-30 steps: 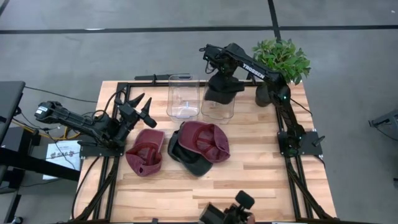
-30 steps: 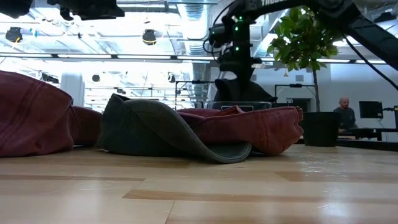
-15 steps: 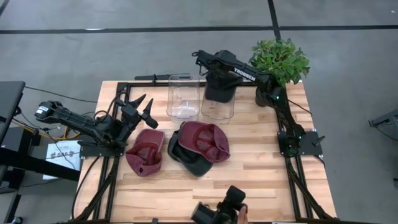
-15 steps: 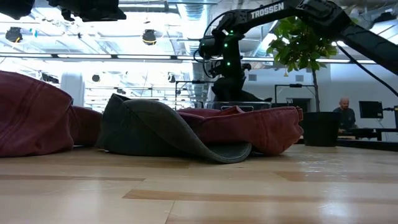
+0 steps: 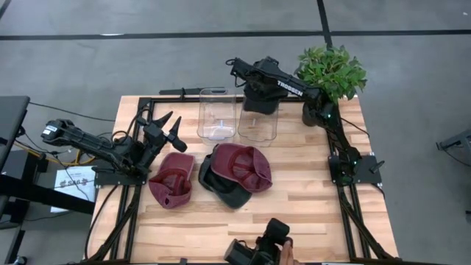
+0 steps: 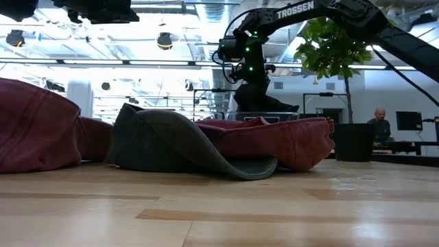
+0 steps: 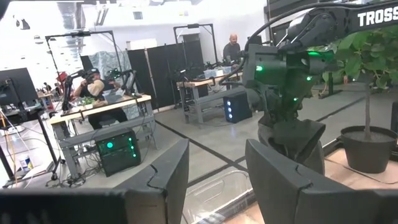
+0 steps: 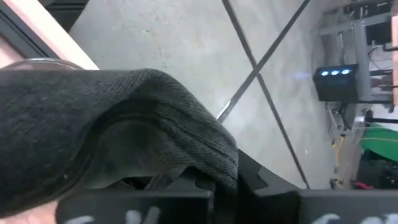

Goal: Pick & Place hat
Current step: Put the right black cap into the right transparent bin

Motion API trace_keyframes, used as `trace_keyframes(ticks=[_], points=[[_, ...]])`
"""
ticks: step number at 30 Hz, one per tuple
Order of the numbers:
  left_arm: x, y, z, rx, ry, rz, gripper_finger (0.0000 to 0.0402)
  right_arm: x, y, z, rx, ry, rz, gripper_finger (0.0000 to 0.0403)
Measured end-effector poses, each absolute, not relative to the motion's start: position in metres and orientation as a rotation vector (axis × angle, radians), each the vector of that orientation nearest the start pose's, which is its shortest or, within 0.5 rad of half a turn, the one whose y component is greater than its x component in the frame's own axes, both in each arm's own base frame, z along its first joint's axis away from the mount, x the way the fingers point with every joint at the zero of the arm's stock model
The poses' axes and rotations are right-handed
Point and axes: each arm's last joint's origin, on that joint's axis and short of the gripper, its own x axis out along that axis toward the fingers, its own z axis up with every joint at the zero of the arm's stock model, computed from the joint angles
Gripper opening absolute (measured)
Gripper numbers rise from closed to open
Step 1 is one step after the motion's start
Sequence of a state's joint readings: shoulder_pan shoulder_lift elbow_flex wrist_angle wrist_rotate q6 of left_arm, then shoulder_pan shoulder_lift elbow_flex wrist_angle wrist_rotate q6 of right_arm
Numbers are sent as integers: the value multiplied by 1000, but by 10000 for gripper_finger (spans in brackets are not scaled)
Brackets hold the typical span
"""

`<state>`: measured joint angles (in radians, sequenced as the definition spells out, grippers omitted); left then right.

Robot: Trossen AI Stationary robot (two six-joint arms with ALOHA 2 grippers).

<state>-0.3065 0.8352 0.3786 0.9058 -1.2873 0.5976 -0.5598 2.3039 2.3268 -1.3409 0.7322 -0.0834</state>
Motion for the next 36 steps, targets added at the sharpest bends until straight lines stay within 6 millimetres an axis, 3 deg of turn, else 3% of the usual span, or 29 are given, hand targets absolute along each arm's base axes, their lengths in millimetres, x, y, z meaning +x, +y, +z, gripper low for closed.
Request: trace_keyframes(ticks=[11, 25, 36], points=[[159, -21, 278, 210, -26, 1018, 156, 389, -257, 280, -244, 1429, -1020, 23], [158, -21, 278, 205, -18, 1034, 156, 391, -252, 280, -279, 1457, -982, 182], [157, -20, 277, 196, -4, 1063, 156, 384, -246, 279, -303, 1565, -925, 221]])
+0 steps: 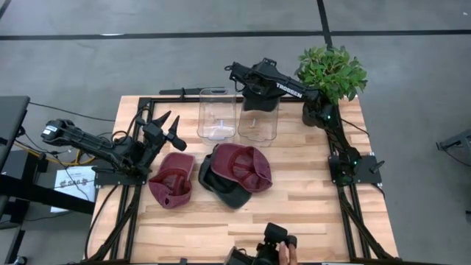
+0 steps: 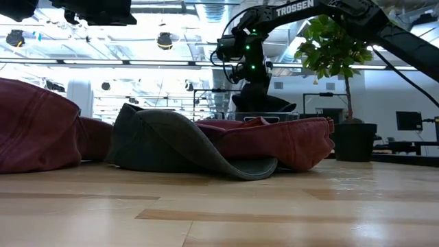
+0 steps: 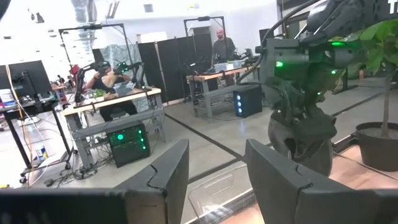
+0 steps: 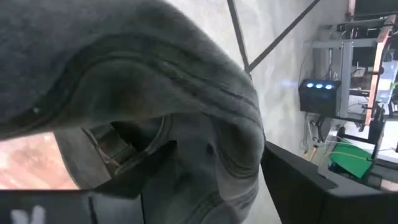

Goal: Pick & Place hat
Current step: Put the right black cap into the right transparent bin, then put the black cap into the right transparent bin

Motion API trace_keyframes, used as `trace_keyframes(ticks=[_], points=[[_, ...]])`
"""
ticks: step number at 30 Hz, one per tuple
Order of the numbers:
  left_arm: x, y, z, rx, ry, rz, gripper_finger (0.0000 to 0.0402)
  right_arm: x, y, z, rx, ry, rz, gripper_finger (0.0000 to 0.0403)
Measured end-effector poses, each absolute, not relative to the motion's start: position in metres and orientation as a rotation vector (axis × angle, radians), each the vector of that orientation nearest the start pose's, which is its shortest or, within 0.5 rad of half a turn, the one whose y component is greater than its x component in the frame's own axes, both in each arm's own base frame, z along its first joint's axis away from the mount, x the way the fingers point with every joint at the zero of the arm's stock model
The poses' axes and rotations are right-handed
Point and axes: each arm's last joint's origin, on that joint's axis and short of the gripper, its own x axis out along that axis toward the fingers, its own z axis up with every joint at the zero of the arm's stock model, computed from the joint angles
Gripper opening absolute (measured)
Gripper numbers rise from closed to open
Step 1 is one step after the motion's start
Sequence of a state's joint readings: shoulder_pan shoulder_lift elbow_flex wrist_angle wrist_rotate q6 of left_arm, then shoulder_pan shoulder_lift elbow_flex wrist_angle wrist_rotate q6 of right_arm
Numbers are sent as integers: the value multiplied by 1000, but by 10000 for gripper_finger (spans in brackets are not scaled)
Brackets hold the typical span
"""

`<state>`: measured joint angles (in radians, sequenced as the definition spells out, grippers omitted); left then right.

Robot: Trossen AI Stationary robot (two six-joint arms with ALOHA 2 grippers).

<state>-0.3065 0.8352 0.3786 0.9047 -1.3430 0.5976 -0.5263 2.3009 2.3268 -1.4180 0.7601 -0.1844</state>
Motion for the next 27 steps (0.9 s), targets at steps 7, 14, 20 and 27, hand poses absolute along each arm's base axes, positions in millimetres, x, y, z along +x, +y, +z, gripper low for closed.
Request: trace_keyframes(ticks=[7, 14, 20, 27], points=[[157, -20, 277, 197, -3, 1063, 156, 382, -229, 305, -316, 1503, -925, 221], [158, -21, 276, 204, 3, 1061, 156, 373, -194, 360, -206, 1242, -917, 221], [163, -31, 256, 231, 26, 978, 156, 364, -150, 402, -34, 1029, -677, 221], [172, -45, 229, 160, 10, 875, 156, 361, -79, 428, -76, 944, -549, 221]])
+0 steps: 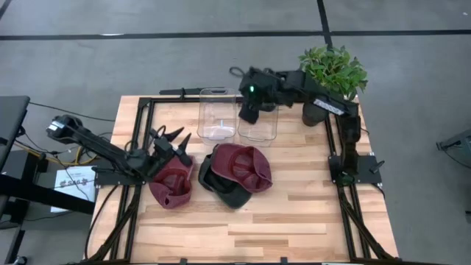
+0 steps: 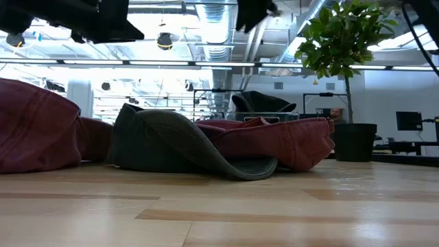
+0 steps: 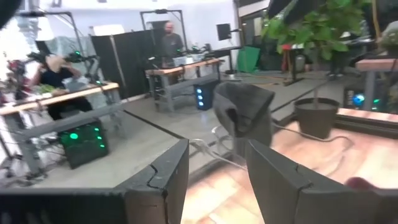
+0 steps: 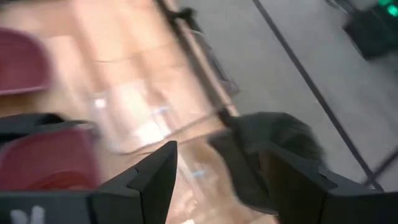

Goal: Pick & Place hat
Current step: Put the black cap into the right transparent bin

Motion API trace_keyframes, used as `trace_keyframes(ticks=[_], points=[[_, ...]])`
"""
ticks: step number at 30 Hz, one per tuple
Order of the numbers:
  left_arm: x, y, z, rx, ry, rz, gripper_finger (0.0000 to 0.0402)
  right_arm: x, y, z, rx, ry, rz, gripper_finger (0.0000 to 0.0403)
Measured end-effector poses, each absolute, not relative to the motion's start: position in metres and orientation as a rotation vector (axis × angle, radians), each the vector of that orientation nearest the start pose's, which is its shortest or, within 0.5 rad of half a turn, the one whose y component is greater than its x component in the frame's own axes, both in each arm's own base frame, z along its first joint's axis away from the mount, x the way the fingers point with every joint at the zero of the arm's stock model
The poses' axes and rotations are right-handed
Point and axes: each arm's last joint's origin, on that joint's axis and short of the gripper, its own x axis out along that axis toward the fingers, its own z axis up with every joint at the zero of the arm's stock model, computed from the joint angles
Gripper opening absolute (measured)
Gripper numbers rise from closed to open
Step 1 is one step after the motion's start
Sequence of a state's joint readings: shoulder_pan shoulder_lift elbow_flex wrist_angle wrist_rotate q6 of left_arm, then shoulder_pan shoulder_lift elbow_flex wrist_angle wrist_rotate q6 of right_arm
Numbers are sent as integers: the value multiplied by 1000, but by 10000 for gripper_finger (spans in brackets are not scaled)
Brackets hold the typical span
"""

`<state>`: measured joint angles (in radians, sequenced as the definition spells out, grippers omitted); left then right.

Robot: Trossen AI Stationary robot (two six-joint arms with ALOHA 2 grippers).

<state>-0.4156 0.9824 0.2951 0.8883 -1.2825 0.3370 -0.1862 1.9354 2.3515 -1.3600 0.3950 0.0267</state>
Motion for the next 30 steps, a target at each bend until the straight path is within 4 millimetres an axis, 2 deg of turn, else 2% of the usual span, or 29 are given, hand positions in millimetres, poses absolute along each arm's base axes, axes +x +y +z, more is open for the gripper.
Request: trace_keyframes(ticks=[4, 7, 11, 15, 19, 23, 27, 30], points=[[172, -51, 228, 109, -25, 804, 156, 366, -35, 428, -121, 931, -450, 221], [172, -58, 229, 80, -57, 688, 156, 368, -3, 424, -170, 948, -408, 221], [171, -70, 230, 71, -89, 506, 156, 369, 34, 400, -242, 1005, -409, 221], [170, -79, 230, 52, -113, 357, 156, 353, 65, 379, -281, 1016, -458, 221], [170, -84, 219, -24, -102, 241, 156, 332, 94, 348, -283, 976, -507, 221], [172, -87, 207, -130, -78, 161, 156, 307, 125, 314, -207, 838, -484, 221], [173, -89, 201, -177, -53, 124, 156, 294, 153, 263, -134, 674, -432, 221], [174, -90, 201, -248, -58, 113, 156, 294, 163, 235, -52, 547, -407, 221]])
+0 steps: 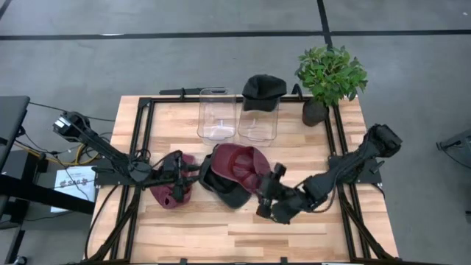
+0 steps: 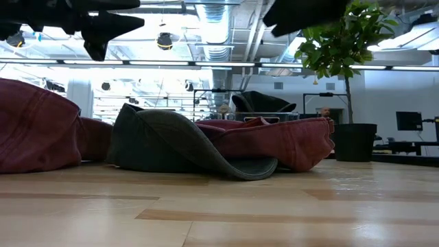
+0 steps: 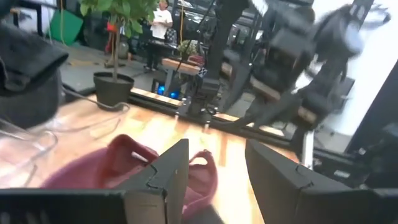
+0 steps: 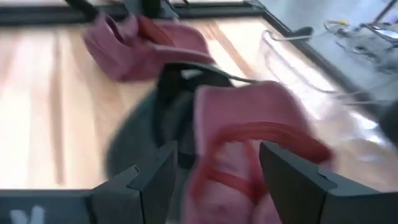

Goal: Pick & Place hat
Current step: Put the black cap into the right transparent bin

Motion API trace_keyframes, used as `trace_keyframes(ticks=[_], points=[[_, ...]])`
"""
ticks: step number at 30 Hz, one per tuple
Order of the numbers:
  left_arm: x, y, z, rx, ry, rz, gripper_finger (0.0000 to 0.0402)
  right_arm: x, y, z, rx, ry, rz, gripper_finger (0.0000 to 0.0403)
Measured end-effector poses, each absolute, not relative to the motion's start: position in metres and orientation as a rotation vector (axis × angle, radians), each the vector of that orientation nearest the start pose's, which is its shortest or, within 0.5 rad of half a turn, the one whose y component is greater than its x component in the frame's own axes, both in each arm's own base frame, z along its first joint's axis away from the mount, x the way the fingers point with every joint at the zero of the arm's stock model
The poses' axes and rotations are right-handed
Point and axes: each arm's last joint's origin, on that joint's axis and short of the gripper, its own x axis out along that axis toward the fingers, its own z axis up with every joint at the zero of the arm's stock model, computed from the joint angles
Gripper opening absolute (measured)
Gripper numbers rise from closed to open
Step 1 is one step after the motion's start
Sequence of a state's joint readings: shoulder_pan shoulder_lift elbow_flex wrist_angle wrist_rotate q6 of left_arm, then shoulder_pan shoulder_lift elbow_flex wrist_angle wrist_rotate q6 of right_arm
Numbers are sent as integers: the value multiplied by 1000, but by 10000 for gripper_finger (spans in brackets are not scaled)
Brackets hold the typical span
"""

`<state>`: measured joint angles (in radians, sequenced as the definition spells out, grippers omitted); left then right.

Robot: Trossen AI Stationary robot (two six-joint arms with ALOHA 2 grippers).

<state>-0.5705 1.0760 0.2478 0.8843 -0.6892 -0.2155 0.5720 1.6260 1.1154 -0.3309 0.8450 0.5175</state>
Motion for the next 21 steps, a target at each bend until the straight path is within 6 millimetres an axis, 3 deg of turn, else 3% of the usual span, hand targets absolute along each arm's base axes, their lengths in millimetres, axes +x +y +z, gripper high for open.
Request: trace_keyframes(ticks=[3, 9, 15, 21], points=[[173, -90, 202, -288, -67, 95, 156, 301, 170, 215, 2, 460, -372, 221], [173, -92, 204, -298, -71, 23, 156, 326, 186, 198, 44, 313, -281, 221], [173, -94, 206, -460, -77, -67, 156, 338, 197, 180, 31, 318, -77, 221], [172, -104, 202, -469, -19, -230, 156, 338, 202, 163, -17, 370, -51, 221]])
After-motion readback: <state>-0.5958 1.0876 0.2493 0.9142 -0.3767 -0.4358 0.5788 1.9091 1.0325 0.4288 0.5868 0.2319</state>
